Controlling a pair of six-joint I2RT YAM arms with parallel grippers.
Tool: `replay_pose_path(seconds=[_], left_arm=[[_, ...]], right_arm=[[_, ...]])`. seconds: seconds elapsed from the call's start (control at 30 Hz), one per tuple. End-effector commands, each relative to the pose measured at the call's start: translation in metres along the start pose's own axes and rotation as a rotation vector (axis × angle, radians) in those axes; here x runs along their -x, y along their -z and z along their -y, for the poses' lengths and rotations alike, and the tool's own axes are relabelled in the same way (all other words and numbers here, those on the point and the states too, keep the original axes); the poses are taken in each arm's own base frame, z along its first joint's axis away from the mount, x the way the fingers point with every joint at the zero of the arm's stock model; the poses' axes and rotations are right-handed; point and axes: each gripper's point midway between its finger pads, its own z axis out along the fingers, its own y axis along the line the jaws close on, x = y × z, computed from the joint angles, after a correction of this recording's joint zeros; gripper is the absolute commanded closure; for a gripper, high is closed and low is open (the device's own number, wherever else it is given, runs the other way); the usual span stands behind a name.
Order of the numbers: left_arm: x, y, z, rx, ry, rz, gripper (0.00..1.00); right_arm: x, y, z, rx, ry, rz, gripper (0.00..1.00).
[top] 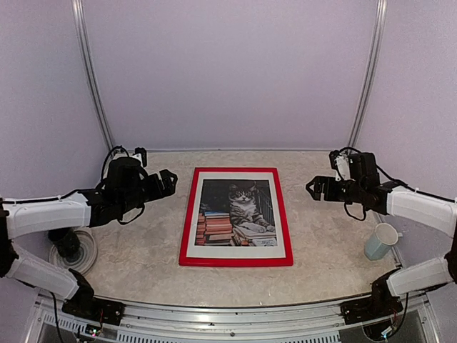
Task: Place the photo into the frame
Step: Place the photo frame at the center of the board, then reset both arms
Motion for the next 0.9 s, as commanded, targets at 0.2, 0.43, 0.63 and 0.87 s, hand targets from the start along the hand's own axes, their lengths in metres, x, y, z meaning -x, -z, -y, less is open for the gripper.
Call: replay_pose_path(seconds=[0.2, 0.43, 0.63, 0.87], left_arm=[[0.021, 0.092, -0.041, 0.046, -0.171, 0.194, 0.01], [0.038, 0.124, -0.075, 0.006, -0.059, 0.334, 0.01], [0.04, 0.121, -0.118, 0.012, 0.035, 0.308, 0.01], [0.051, 0.131, -0.125, 0.019, 0.001, 0.346, 0.01]], right_arm=[[0.0, 0.089, 0.018, -0.089, 0.223, 0.321, 0.01], [0.008, 0.102, 0.021, -0.099, 0.219, 0.362, 0.01], [0.007, 0.104, 0.05, -0.066, 0.116, 0.355, 0.01], [0.004, 0.096, 0.054, -0.047, 0.127, 0.311, 0.01]])
